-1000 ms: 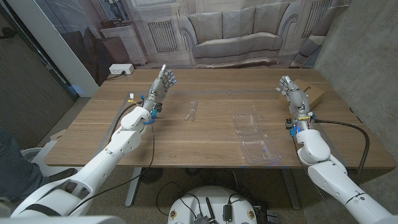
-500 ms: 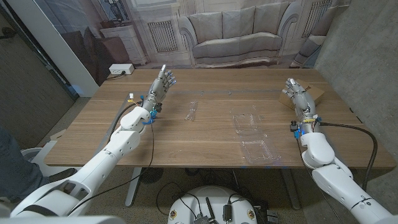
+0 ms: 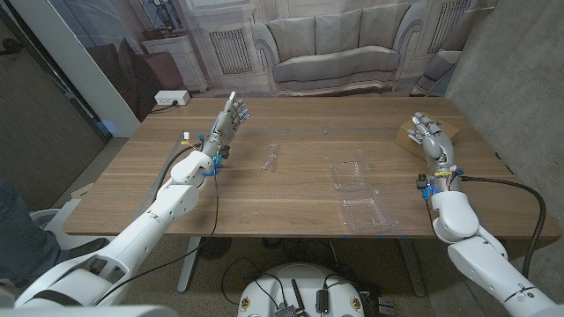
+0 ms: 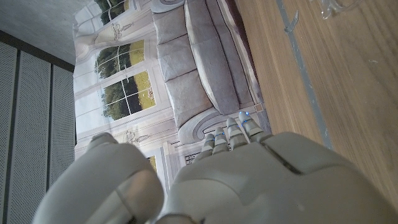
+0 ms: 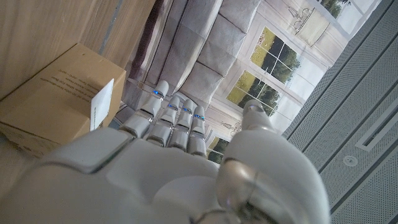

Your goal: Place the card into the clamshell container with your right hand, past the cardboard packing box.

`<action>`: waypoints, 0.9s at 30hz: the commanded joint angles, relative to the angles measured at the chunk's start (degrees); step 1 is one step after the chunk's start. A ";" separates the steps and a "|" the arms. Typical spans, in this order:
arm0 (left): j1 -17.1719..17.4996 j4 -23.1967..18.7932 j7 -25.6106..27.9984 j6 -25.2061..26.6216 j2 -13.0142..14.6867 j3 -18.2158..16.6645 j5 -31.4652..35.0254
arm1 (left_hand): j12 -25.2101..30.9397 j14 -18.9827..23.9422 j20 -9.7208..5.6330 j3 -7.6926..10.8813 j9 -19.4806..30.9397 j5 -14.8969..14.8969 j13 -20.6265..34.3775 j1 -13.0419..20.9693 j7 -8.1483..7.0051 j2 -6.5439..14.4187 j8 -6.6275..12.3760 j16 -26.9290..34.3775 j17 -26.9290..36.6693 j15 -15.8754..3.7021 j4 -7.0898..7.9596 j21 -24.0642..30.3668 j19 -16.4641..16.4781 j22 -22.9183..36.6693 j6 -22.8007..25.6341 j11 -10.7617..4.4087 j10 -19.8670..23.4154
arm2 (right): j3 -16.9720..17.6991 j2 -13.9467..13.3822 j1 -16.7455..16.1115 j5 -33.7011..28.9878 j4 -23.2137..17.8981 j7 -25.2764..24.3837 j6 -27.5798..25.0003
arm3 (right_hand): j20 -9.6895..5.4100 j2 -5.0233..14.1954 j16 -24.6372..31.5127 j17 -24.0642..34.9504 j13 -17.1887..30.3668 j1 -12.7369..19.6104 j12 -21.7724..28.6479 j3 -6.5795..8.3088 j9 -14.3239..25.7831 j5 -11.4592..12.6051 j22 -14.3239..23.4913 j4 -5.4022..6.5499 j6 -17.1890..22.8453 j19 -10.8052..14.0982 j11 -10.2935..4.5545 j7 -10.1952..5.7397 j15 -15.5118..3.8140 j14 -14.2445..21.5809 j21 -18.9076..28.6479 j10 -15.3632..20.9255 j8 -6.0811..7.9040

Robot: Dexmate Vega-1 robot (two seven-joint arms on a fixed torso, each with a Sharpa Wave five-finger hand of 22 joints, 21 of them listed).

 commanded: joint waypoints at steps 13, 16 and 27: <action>-0.39 0.76 0.14 -0.08 -0.81 0.63 0.38 | -0.01 0.09 -2.48 -0.13 0.20 -0.10 0.13 0.37 0.03 0.04 0.17 -0.11 0.16 0.07 -0.14 -0.48 0.01 0.17 0.20 -0.30 0.03 | 2.93 1.82 -2.22 -5.63 -0.57 -4.14 0.22 | -6.30 -1.78 -0.17 0.11 0.05 7.36 0.48 1.59 0.40 -0.13 0.18 -2.55 2.40 3.17 -2.89 -2.89 -5.02 3.40 0.03 3.38 0.43; -0.41 0.73 0.31 0.01 -0.83 0.70 0.50 | -0.05 -0.04 -2.42 -0.17 0.20 -0.11 0.14 0.38 0.04 0.06 0.15 -0.19 0.17 0.18 -0.14 -0.60 0.00 0.18 0.21 -0.29 -0.01 | 3.19 1.97 -2.44 -6.04 -0.69 -4.41 0.05 | -6.59 -1.81 -0.23 0.12 0.05 8.68 0.46 1.97 0.44 0.00 0.20 -2.69 2.65 3.64 -3.11 -3.15 -5.25 3.70 0.10 3.62 0.46; -0.77 1.28 -1.15 0.32 -0.78 1.22 0.35 | -0.19 -0.15 -2.18 -0.29 0.21 -0.16 0.14 0.39 0.03 0.12 0.09 -0.29 0.18 0.18 -0.14 -1.05 -0.26 0.20 0.20 -0.10 -0.22 | 4.22 2.16 -3.29 -7.10 -1.21 -5.28 -1.64 | -7.42 -2.82 -0.03 0.26 -0.08 11.34 1.26 2.27 0.57 -0.11 0.36 -1.78 6.43 6.16 -4.39 -4.43 -6.59 6.46 0.62 7.43 1.45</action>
